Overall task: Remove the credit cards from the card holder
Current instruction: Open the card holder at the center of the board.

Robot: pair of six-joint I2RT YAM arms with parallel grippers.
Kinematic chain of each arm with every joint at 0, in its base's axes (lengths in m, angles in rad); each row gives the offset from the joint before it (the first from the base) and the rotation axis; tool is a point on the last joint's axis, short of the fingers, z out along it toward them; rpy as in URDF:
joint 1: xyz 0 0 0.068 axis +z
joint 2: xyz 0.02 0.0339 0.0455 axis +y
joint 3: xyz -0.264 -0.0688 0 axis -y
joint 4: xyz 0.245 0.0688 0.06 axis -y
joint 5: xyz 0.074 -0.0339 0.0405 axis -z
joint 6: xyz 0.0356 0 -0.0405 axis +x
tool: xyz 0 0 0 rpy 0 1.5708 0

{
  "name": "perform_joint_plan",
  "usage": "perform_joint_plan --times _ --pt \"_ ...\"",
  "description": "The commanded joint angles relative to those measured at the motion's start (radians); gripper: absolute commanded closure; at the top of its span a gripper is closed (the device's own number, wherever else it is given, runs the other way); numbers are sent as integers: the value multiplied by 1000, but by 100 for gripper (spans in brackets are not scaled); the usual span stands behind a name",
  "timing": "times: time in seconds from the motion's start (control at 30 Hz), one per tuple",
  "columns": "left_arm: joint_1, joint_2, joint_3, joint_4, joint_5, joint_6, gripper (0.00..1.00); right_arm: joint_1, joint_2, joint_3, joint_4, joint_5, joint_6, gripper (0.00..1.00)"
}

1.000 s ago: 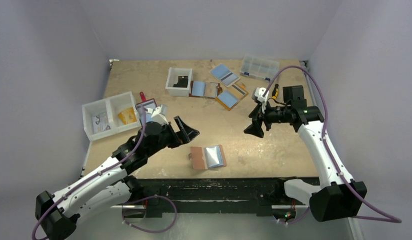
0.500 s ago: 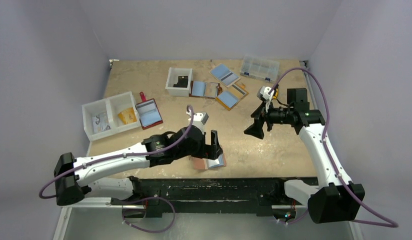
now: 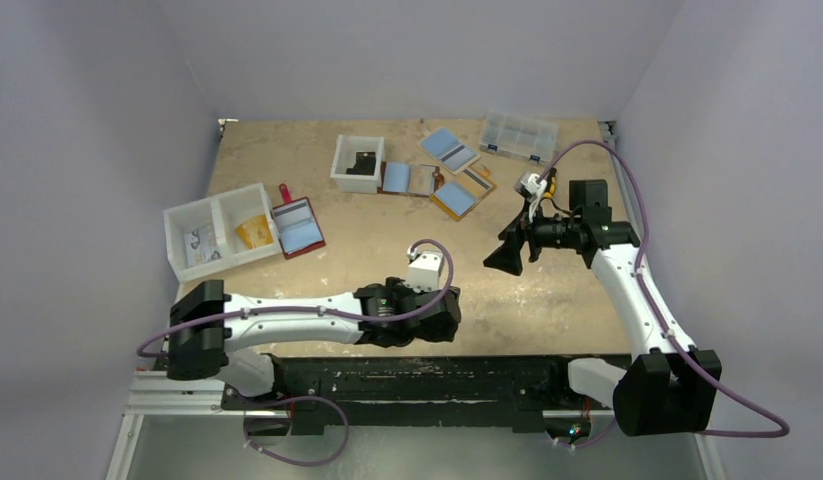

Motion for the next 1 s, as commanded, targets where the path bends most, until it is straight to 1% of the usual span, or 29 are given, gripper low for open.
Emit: perform_joint_plan --times 0.0,0.23,0.33,0.43,0.5,0.73,0.97 --pt "-7 102 110 -59 -66 -89 9 -8 -41 -40 99 -13 61 1" --pt "-4 292 252 -182 -61 -119 9 -12 -47 -81 150 -21 78 1" --pt "6 344 300 -226 -78 -130 9 -16 -49 -94 160 -4 79 1" --pt "35 379 313 -259 -69 -157 9 -19 -54 -101 168 0 83 1" --pt "48 385 300 -248 -56 -160 10 -20 -53 -103 177 1 88 1" --pt "89 362 223 -117 -21 -138 12 -23 -17 -95 179 -7 87 1" --pt "117 365 193 -98 -7 -139 16 -26 -19 -95 178 -14 85 1"
